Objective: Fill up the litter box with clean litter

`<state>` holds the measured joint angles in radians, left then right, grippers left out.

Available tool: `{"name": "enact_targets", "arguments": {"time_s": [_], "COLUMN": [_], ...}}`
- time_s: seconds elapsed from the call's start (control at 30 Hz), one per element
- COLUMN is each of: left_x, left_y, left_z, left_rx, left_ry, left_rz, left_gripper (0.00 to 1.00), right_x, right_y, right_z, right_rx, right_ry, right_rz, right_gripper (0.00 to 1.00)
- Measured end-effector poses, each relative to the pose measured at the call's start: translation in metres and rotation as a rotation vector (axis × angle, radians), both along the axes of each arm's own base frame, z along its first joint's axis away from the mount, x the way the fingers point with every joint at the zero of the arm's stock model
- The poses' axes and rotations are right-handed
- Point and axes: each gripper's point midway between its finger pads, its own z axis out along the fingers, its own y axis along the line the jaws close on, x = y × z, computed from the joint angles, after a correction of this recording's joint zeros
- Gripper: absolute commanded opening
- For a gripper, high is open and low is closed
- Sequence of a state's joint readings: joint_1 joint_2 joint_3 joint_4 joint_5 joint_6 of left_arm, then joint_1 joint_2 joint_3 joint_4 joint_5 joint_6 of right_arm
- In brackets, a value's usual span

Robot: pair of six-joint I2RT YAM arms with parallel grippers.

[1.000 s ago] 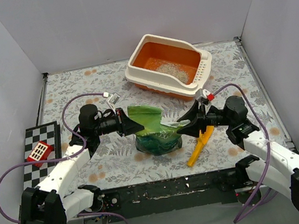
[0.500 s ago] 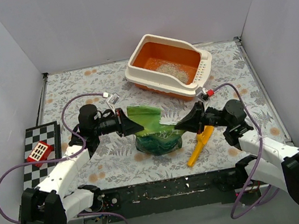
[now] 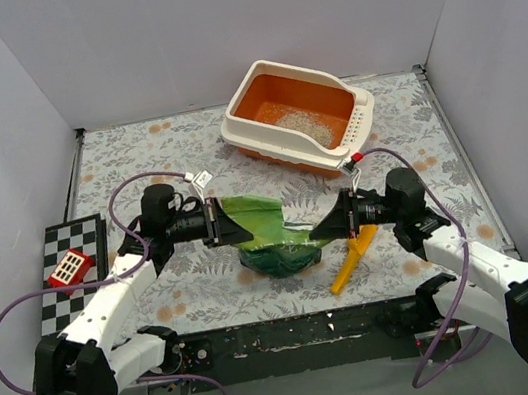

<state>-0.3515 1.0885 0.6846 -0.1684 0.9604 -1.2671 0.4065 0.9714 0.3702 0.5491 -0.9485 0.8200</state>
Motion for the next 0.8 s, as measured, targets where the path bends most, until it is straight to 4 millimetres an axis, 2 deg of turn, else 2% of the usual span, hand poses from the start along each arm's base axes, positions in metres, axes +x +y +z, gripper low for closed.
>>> {"name": "enact_targets", "arguments": {"time_s": [0.2, 0.47, 0.57, 0.67, 0.8], "left_x": [-0.016, -0.04, -0.043, -0.043, -0.038], "left_y": [0.001, 0.002, 0.002, 0.002, 0.0], "left_z": [-0.006, -0.029, -0.033, -0.037, -0.035], "left_rx": [-0.01, -0.003, -0.005, 0.003, 0.013], "left_ry": [0.187, 0.414, 0.454, 0.495, 0.508], "left_rz": [-0.001, -0.064, -0.087, -0.105, -0.116], "left_gripper": [0.0, 0.0, 0.0, 0.0, 0.0], "right_x": [-0.014, -0.032, -0.034, -0.036, -0.027], "right_y": [-0.003, -0.007, -0.008, -0.009, -0.012], "right_z": [-0.017, -0.032, -0.036, -0.04, -0.032], "right_rx": [-0.068, -0.113, -0.128, -0.154, -0.214], "right_ry": [0.225, 0.35, 0.372, 0.378, 0.284], "right_rz": [0.016, 0.051, 0.057, 0.066, 0.056], "right_gripper": [0.01, 0.01, 0.15, 0.36, 0.45]}}
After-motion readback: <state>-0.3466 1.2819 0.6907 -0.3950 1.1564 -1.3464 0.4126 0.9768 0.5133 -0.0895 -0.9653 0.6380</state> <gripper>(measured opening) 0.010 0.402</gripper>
